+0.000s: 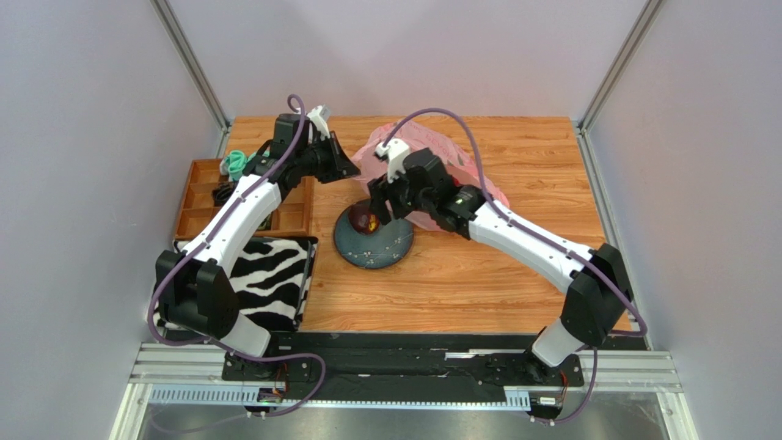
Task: Place the fruits into the plastic bag
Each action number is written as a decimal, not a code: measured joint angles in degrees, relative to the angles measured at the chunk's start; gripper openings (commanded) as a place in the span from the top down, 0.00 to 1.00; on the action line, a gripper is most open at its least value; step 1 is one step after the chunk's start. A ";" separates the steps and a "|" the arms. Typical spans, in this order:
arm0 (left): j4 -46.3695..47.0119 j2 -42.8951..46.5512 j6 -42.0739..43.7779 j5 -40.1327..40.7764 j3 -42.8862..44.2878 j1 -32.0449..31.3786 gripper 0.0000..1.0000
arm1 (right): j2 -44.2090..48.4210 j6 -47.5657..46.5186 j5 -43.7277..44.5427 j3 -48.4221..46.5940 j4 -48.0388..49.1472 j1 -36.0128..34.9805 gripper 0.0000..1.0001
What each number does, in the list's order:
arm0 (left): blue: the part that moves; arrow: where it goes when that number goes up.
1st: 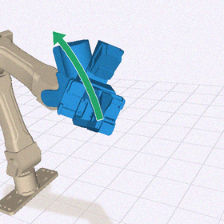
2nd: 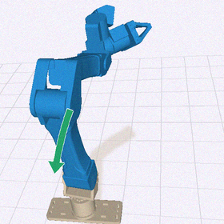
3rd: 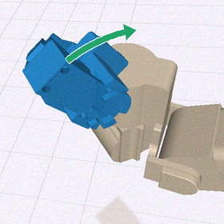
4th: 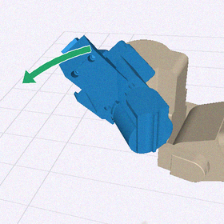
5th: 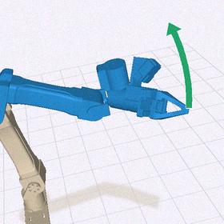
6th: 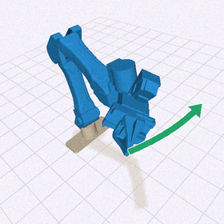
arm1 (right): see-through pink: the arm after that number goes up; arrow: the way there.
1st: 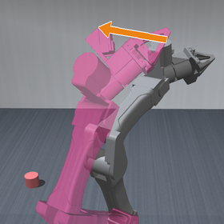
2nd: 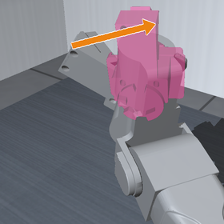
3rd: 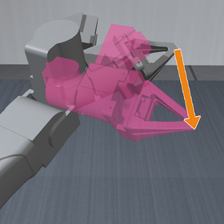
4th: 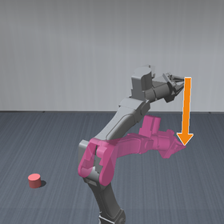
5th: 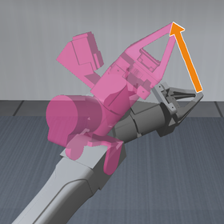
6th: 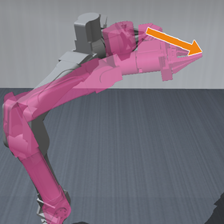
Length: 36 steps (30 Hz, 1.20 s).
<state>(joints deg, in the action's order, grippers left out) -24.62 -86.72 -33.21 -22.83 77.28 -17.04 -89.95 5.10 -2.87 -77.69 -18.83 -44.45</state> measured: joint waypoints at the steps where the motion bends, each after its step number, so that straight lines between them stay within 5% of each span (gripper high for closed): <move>1: 0.07 -0.28 0.11 0.00 0.20 0.26 1.00 | -0.96 0.00 -1.11 -0.04 0.15 -1.05 0.32; 20: 2.40 -4.98 0.52 -2.62 1.22 2.19 1.00 | -20.55 1.79 -1.88 -8.55 0.02 -2.25 0.18; 36: 2.16 -5.33 0.76 -0.79 1.44 3.21 1.00 | -28.20 1.16 5.35 -12.90 3.82 -2.23 0.19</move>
<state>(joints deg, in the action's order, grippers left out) -22.46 -92.05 -32.45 -23.62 78.72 -13.82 -118.15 6.26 2.48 -90.59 -15.00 -46.68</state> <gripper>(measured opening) 0.008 0.822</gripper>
